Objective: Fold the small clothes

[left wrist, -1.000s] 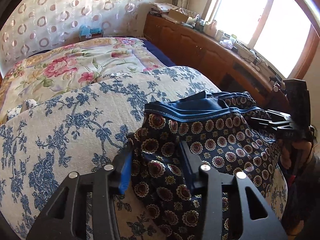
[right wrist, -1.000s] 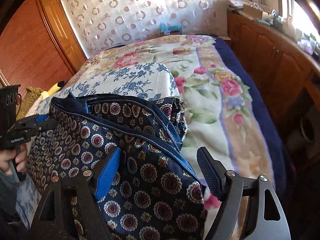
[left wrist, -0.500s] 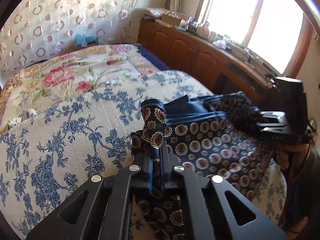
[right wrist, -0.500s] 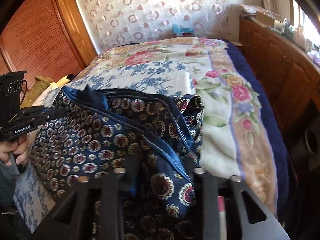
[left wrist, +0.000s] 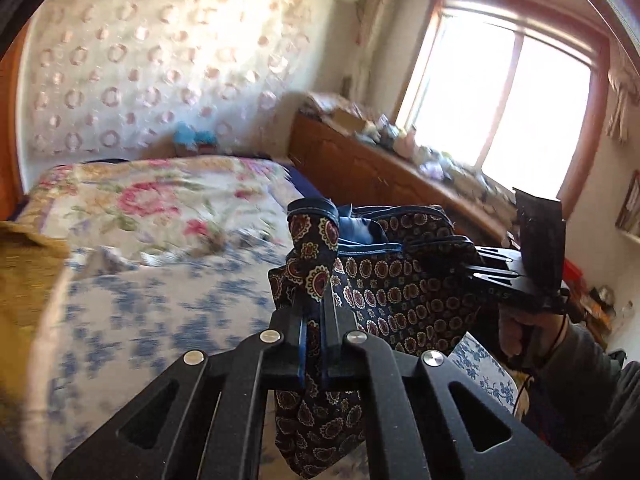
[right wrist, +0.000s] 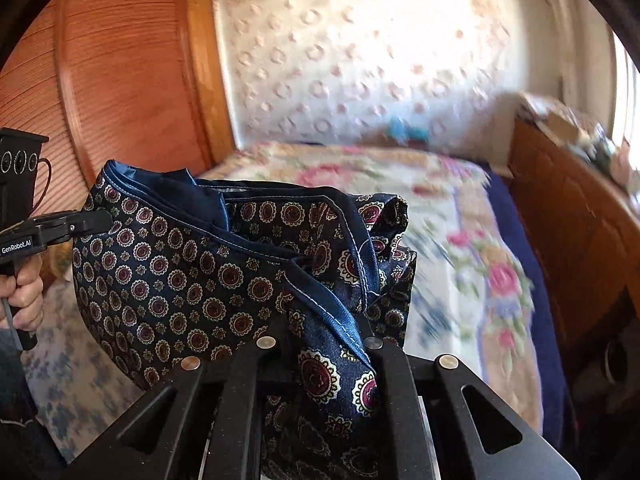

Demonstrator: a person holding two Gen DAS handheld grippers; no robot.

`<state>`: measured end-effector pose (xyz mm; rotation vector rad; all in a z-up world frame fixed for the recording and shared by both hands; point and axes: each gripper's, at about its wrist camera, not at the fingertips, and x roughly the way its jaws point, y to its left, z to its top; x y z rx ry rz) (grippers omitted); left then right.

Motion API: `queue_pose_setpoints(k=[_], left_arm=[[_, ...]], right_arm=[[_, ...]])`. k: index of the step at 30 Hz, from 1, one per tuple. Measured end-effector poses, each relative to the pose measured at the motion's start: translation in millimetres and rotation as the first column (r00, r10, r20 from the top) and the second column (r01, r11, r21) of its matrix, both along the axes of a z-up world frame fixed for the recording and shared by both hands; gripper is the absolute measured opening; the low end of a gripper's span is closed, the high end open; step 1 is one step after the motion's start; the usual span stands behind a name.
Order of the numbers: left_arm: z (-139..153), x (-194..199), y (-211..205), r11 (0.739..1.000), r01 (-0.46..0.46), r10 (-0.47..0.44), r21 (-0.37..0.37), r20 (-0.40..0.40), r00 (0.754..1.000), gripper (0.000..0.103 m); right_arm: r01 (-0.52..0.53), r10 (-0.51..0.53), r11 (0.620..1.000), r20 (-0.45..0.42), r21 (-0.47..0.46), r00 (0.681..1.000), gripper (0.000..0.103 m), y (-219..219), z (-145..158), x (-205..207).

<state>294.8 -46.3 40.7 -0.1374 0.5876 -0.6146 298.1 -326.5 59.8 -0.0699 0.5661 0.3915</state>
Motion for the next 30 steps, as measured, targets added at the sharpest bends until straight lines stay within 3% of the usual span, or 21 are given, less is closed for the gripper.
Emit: queue_pose_setpoints(k=[4,8,17,23,25,28,30], left_arm=[[10.1,-17.3,61.4,0.994,-0.11,0.11,-0.003,0.039,0.993,0.005],[11.8,-30.5,125.5,0.97,-0.241,0.241,0.001,0.068,0.968,0.005],[-3.4,-31.0,247.1,0.87,-0.49,0.492,-0.055,0.054,0.869,0.005],[-39.4,-31.7,296.3,0.805,-0.589,0.589,-0.073,-0.019,0.808,0.005],[-50.7,-36.1,307.7,0.795,-0.6,0.599,-0.084,-0.048,0.8,0.005],[-60.8,-40.6,314.2,0.783,-0.619,0.616,-0.065,-0.063,0.785,0.005],[-65.7,-40.0,315.2,0.777,-0.627,0.624,-0.052,-0.068,0.779,0.005]], right_arm=[[-0.108,0.108,0.994,0.037,-0.01,0.993,0.011,54.6,17.3,16.3],[-0.229,0.231,0.973,0.065,-0.04,0.971,0.011,120.3,33.0,38.5],[-0.429,0.444,0.892,0.103,-0.139,0.89,0.011,276.2,68.0,115.7],[-0.52,0.537,0.831,0.042,-0.197,0.843,0.011,358.5,52.0,185.4],[-0.541,0.564,0.801,0.019,-0.255,0.826,0.012,382.8,41.5,202.6],[-0.573,0.585,0.783,-0.026,-0.24,0.81,0.012,402.9,31.9,225.0],[-0.57,0.58,0.787,-0.033,-0.236,0.814,0.018,415.1,26.5,237.0]])
